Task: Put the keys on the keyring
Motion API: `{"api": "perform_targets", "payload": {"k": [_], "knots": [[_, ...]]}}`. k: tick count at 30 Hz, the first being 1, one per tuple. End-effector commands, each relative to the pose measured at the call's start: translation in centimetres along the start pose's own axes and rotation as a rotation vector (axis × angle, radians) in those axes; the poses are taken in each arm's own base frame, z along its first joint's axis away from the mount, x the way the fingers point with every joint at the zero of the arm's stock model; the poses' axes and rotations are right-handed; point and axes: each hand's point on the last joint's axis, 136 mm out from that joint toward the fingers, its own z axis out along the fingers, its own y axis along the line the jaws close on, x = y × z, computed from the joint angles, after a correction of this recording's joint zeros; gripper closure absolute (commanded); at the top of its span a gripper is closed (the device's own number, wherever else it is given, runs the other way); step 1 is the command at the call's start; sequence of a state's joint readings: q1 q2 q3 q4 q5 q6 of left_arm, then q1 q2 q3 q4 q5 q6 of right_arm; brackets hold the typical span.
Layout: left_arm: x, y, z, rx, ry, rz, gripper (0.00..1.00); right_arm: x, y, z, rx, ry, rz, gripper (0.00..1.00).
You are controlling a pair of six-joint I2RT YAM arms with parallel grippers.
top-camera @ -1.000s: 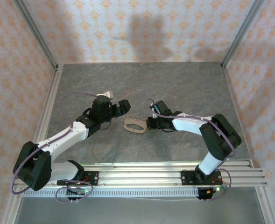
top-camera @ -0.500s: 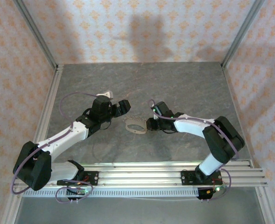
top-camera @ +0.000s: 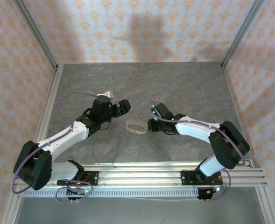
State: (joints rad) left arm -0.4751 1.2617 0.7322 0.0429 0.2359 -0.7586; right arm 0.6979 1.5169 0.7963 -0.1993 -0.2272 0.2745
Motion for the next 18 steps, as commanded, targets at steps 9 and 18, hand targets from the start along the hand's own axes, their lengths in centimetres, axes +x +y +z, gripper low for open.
{"api": "perform_targets", "payload": {"k": [9,18], "knots": [[-0.8,-0.7,0.2,0.024,-0.023,0.007,0.07,0.5,-0.8,-0.2,0.162,-0.005,-0.038,0.71],[-0.8,-0.8,0.3,0.024,-0.024,0.007,0.07,-0.2,0.3,-0.1,0.151,-0.013,-0.052,0.71]]}}
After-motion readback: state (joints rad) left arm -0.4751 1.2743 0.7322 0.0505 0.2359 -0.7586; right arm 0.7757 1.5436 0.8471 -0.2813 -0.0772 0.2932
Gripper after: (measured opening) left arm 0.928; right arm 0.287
